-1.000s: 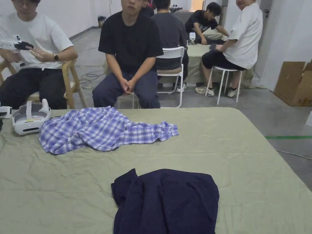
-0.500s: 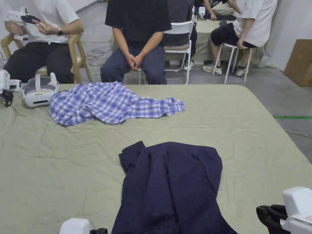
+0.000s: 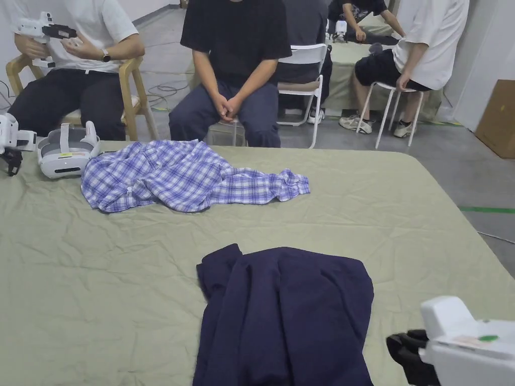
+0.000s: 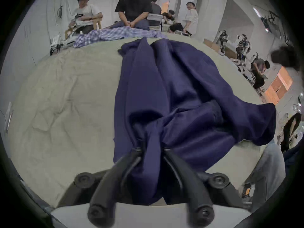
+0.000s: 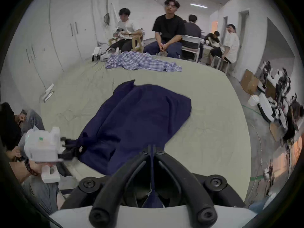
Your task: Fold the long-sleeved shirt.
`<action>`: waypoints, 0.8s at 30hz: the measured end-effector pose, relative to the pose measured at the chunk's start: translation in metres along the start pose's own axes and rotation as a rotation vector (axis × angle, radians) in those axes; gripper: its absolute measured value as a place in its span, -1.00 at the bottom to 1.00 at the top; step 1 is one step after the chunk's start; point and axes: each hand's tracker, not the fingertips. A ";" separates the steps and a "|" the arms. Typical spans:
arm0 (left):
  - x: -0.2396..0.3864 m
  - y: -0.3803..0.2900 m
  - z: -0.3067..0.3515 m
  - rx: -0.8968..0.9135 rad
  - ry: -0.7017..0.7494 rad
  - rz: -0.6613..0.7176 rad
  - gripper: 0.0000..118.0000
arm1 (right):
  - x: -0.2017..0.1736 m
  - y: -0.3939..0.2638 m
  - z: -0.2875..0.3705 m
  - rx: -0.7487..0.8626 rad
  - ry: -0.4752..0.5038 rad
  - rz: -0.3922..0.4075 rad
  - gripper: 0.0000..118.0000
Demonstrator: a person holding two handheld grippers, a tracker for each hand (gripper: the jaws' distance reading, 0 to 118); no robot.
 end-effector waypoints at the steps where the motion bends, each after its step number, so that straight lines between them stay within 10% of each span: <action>1: 0.002 0.002 0.005 -0.003 -0.004 0.002 -0.75 | 0.000 0.023 -0.015 0.007 0.023 0.033 -0.98; 4: -0.011 0.009 0.022 -0.002 -0.054 0.055 -0.77 | 0.000 0.104 -0.078 -0.006 0.097 0.115 -0.88; 7: -0.021 0.011 0.029 -0.004 -0.079 0.106 -0.77 | -0.012 0.178 -0.167 -0.093 0.116 0.248 0.50; 8: -0.023 0.012 0.031 -0.005 -0.086 0.112 -0.77 | -0.017 0.194 -0.198 -0.123 0.119 0.289 0.68; 19: -0.027 0.008 0.017 -0.044 -0.102 0.140 -0.77 | -0.074 0.228 -0.416 -0.469 0.132 0.616 0.63; 24: -0.030 0.010 0.008 -0.059 -0.112 0.159 -0.77 | -0.104 0.223 -0.419 -0.537 0.098 0.687 0.20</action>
